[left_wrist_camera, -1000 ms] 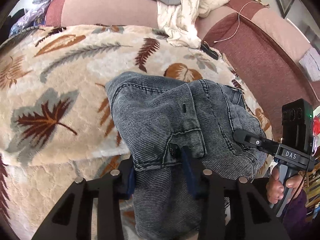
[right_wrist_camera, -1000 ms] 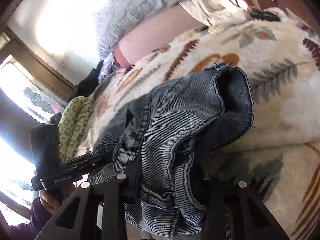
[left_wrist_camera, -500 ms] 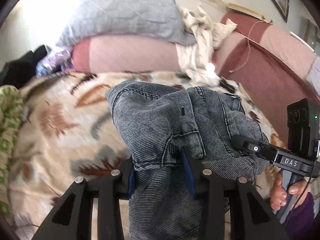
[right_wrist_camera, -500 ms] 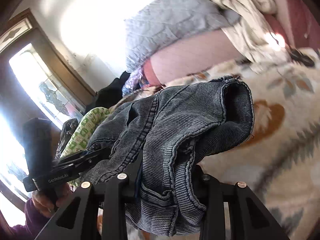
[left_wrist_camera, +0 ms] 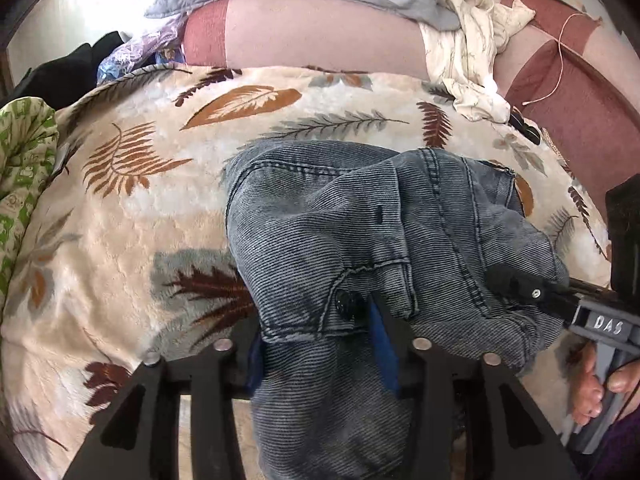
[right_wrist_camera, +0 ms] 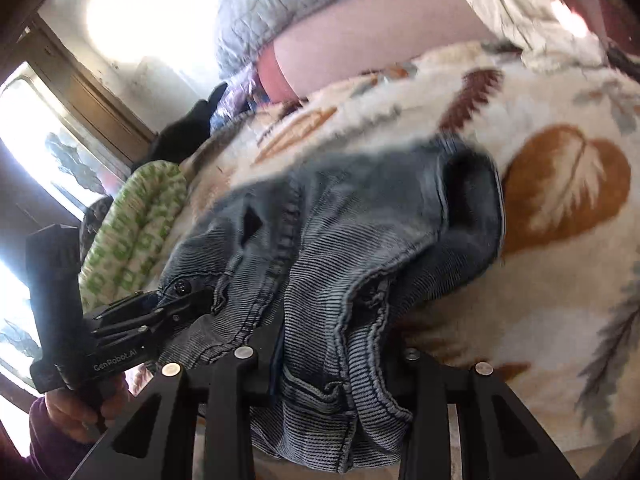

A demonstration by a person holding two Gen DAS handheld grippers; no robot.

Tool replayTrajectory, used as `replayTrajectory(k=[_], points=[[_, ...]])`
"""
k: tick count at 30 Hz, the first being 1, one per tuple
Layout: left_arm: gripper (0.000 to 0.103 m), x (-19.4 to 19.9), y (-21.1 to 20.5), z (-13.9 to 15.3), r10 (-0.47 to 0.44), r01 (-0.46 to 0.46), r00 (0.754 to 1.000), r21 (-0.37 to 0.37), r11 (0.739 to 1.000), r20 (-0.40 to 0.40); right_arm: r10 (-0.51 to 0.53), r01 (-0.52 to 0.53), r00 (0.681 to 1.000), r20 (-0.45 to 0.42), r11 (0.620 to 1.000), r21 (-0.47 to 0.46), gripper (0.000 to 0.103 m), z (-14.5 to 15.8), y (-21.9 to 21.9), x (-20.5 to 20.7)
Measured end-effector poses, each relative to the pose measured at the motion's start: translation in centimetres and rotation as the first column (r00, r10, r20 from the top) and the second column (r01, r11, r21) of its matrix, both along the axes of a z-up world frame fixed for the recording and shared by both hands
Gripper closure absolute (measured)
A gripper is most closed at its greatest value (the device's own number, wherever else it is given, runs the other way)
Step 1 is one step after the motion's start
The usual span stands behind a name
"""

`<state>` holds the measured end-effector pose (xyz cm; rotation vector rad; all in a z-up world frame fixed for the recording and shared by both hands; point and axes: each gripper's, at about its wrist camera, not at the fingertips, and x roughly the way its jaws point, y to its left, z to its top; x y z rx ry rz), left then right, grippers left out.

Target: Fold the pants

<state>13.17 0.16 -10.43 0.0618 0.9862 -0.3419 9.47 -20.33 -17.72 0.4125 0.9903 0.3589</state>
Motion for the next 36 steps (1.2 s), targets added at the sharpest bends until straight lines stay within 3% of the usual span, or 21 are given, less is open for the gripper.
replayTrajectory(k=[4, 7, 8, 9, 13, 19, 22, 30, 33, 36], points=[[0.046, -0.1, 0.4, -0.1, 0.027, -0.027, 1.0, -0.014, 1.0, -0.002, -0.013, 0.013, 1.0, -0.009, 1.0, 0.023, 0.063, -0.6, -0.6, 0.0], [0.036, -0.4, 0.6, 0.2, 0.043, -0.043, 0.999, 0.009, 0.999, 0.003, -0.042, 0.043, 0.999, -0.02, 0.999, 0.005, 0.047, -0.5, -0.7, 0.0], [0.031, -0.5, 0.7, 0.5, 0.057, -0.057, 0.998, 0.034, 0.998, 0.016, -0.059, 0.06, 0.998, -0.025, 0.998, 0.005, 0.037, -0.4, -0.9, -0.3], [0.03, -0.8, 0.8, 0.9, 0.069, -0.071, 0.997, 0.057, 0.996, 0.033, -0.071, 0.071, 0.997, -0.024, 0.997, 0.007, 0.034, -0.3, -1.1, -0.7], [0.026, -2.8, 1.9, 3.0, 0.137, -0.154, 0.982, 0.13, 0.98, 0.131, -0.123, 0.124, 0.992, 0.04, 0.992, -0.027, 0.033, 1.6, -2.2, -3.2], [0.025, -7.1, 3.0, 6.2, 0.262, -0.317, 0.925, 0.176, 0.932, 0.276, -0.185, 0.211, 0.959, 0.216, 0.973, -0.099, 0.028, 6.6, -2.7, -8.4], [0.025, -9.1, 2.5, 7.5, 0.264, -0.339, 0.906, 0.192, 0.921, 0.331, -0.177, 0.231, 0.938, 0.297, 0.96, -0.156, 0.024, 9.2, -1.5, -10.7], [0.025, -14.2, 0.8, 10.6, 0.195, -0.332, 0.867, 0.24, 0.912, 0.458, -0.139, 0.26, 0.897, 0.42, 0.933, -0.247, 0.015, 14.1, 2.9, -14.6], [0.014, -15.5, 1.2, 11.9, 0.192, -0.311, 0.864, 0.194, 0.93, 0.465, -0.112, 0.259, 0.89, 0.442, 0.922, -0.288, 0.014, 14.9, 4.4, -15.5], [0.011, -16.9, 1.8, 13.3, 0.208, -0.322, 0.837, 0.15, 0.935, 0.506, -0.094, 0.264, 0.886, 0.453, 0.907, -0.328, 0.014, 15.4, 5.7, -16.0]])
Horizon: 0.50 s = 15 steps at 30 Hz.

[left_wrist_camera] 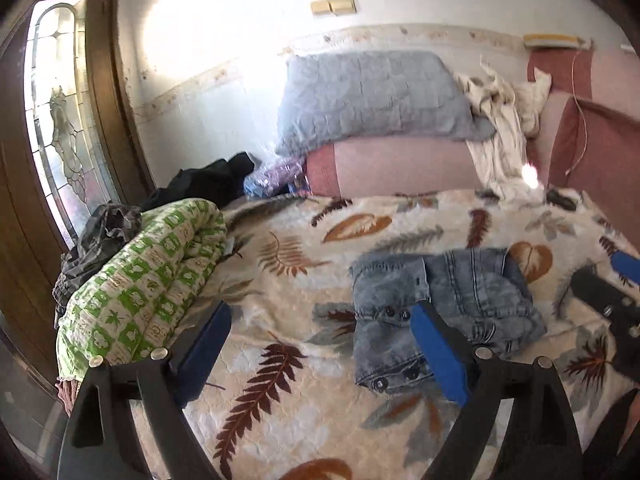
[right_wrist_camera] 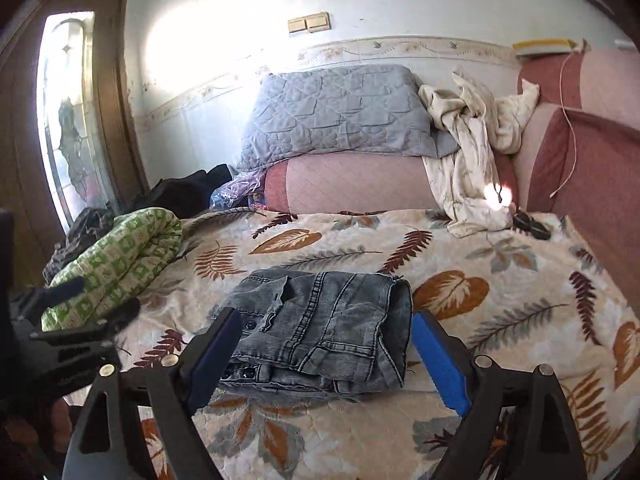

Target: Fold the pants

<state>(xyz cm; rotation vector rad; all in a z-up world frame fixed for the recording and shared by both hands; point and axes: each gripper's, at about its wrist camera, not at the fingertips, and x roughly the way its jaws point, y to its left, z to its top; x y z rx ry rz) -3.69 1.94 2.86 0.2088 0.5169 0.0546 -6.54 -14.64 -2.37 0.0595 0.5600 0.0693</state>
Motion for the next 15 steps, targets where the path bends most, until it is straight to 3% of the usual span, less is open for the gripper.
replayTrajectory(k=[15], points=[[0.011, -1.2, 1.3, 1.6, 0.003, -0.002, 1.0, -0.059, 0.998, 0.018, -0.026, 0.029, 0.999, 0.035, 0.994, -0.106, 0.013, 1.3, 2.4, -1.4]])
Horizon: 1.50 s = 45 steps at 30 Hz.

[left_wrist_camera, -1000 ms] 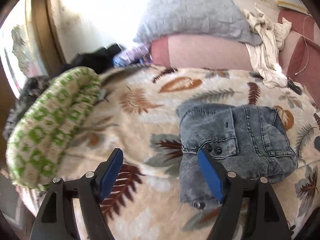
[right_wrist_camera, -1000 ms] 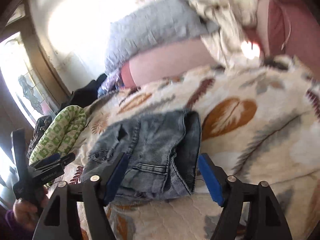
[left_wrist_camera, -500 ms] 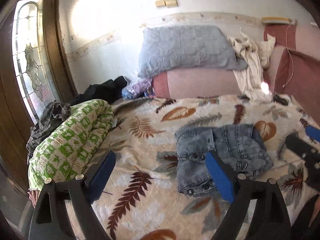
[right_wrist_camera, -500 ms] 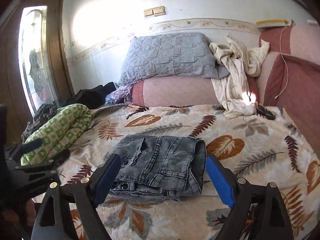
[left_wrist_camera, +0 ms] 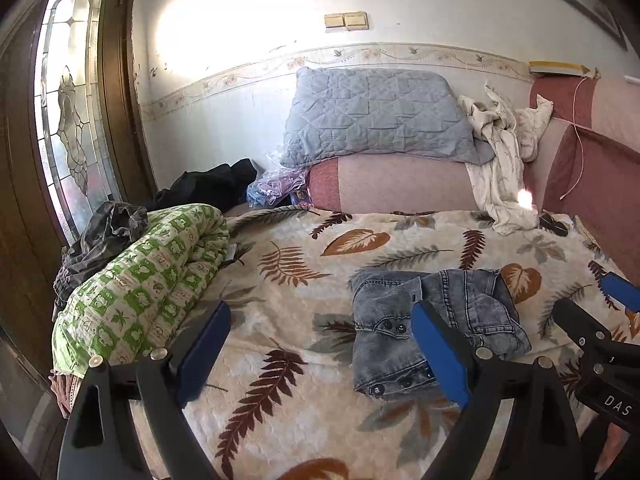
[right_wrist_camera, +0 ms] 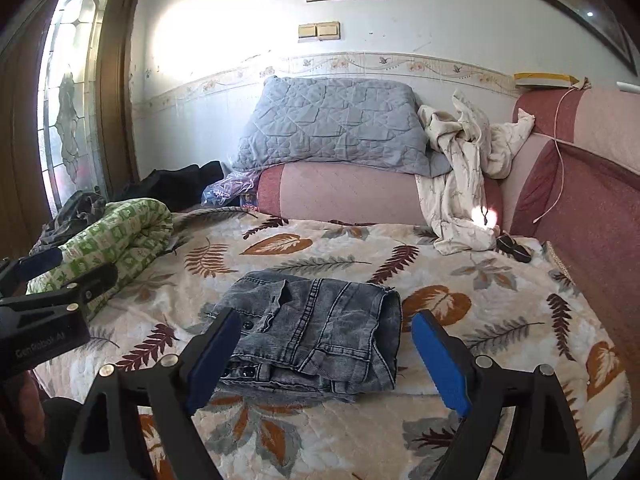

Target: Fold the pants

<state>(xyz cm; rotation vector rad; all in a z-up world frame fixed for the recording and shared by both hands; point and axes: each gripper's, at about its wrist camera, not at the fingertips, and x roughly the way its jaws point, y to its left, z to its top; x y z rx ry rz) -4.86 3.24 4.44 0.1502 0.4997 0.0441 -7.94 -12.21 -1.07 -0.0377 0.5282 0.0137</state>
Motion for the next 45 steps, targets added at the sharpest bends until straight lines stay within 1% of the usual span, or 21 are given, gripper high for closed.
replayTrajectory(k=[8, 14, 17, 22, 28, 37, 41, 45], points=[[0.011, 0.0, 0.6, 0.2, 0.022, -0.022, 1.0, -0.012, 1.0, -0.003, 0.001, -0.001, 1.0, -0.007, 1.0, -0.008, 0.013, 0.1, 0.3, -0.1], [0.011, 0.2, 0.8, 0.0, 0.006, -0.006, 1.0, -0.03, 1.0, -0.018, 0.013, -0.013, 1.0, -0.028, 1.0, -0.009, 0.013, -0.5, 0.8, 0.1], [0.011, 0.3, 0.6, -0.1, -0.017, 0.015, 0.999, -0.037, 0.999, -0.031, 0.018, -0.018, 0.999, -0.035, 1.0, 0.0, 0.013, -0.7, 0.8, 0.2], [0.011, 0.4, 0.4, -0.4, -0.034, 0.032, 0.998, -0.038, 0.999, -0.049, 0.026, -0.027, 0.999, -0.047, 1.0, -0.005, 0.013, -1.0, 1.2, 0.3], [0.011, 0.5, 0.6, -0.4, -0.028, 0.026, 0.998, -0.039, 0.999, -0.052, 0.029, -0.03, 0.999, -0.045, 0.999, -0.015, 0.013, -1.0, 1.4, 0.3], [0.011, 0.6, 0.4, -0.7, -0.057, 0.054, 0.996, -0.052, 0.997, -0.066, 0.031, -0.032, 0.998, -0.06, 0.999, -0.005, 0.013, -1.3, 1.3, 0.5], [0.011, 0.5, 0.4, -0.6, -0.055, 0.052, 0.997, -0.046, 0.998, -0.06, 0.039, -0.04, 0.997, -0.06, 0.999, -0.01, 0.013, -1.3, 1.4, 0.6], [0.011, 0.4, 0.6, -0.4, -0.066, 0.063, 0.997, -0.076, 0.995, -0.045, 0.042, -0.043, 0.997, -0.062, 0.999, -0.014, 0.013, -1.4, 1.6, 0.6]])
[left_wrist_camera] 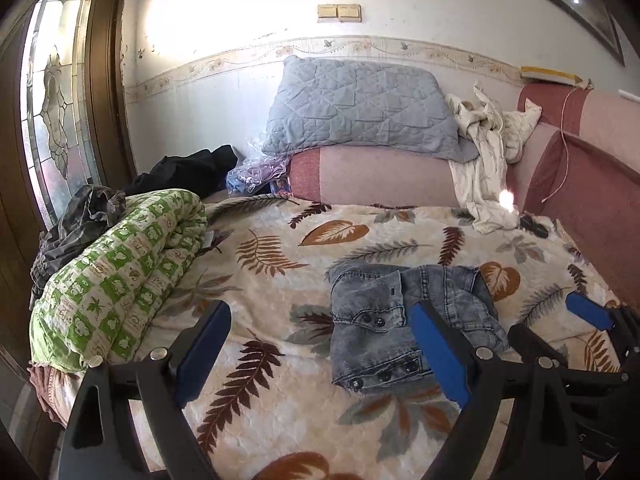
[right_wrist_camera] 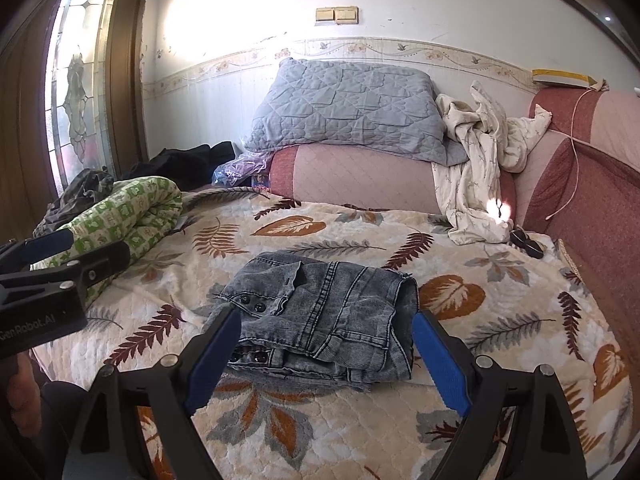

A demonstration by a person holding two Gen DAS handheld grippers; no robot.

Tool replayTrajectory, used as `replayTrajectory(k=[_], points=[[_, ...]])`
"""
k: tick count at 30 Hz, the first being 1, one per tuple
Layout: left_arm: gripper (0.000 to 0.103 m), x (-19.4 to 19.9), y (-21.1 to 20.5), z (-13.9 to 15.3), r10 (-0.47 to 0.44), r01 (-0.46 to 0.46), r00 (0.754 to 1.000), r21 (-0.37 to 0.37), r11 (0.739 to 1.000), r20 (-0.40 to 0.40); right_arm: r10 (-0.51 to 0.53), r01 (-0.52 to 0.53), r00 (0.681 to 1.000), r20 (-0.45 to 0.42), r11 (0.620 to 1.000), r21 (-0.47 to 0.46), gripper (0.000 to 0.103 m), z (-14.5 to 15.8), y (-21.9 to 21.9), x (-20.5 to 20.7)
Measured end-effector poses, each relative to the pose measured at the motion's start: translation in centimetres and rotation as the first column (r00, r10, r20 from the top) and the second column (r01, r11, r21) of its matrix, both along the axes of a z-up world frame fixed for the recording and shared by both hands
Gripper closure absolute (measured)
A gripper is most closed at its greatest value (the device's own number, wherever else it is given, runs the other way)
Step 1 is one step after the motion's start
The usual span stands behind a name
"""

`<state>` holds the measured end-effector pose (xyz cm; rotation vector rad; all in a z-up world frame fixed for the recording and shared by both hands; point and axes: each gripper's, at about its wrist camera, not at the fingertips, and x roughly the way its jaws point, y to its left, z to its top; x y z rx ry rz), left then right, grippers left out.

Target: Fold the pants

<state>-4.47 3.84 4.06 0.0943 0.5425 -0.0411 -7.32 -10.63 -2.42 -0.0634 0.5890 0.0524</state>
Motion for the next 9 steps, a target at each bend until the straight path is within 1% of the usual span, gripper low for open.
replayTrajectory(k=[1, 2, 4, 7, 9], points=[[0.011, -0.15, 0.05, 0.12, 0.0, 0.0, 1.0, -0.01, 1.0, 0.014, 0.001, -0.001, 1.0, 0.0, 1.0, 0.001, 0.013, -0.03, -0.01, 0.0], [0.008, -0.25, 0.09, 0.18, 0.0, 0.001, 1.0, -0.016, 1.0, 0.023, 0.003, -0.003, 1.0, 0.001, 1.0, 0.003, 0.013, -0.03, 0.0, -0.01], [0.0, -0.36, -0.03, 0.27, -0.013, 0.014, 1.0, -0.028, 1.0, 0.026, 0.007, -0.008, 1.0, 0.004, 1.0, 0.008, 0.013, -0.02, -0.05, 0.02], [0.0, -0.6, -0.22, 0.22, -0.041, 0.042, 0.999, -0.053, 0.998, 0.029, 0.011, -0.012, 1.0, 0.005, 1.0, 0.019, 0.013, 0.0, -0.2, 0.09], [0.0, -0.51, -0.36, -0.04, -0.035, 0.036, 0.999, -0.046, 0.998, 0.019, 0.009, -0.009, 1.0, 0.004, 1.0, 0.025, 0.013, -0.06, -0.35, 0.17]])
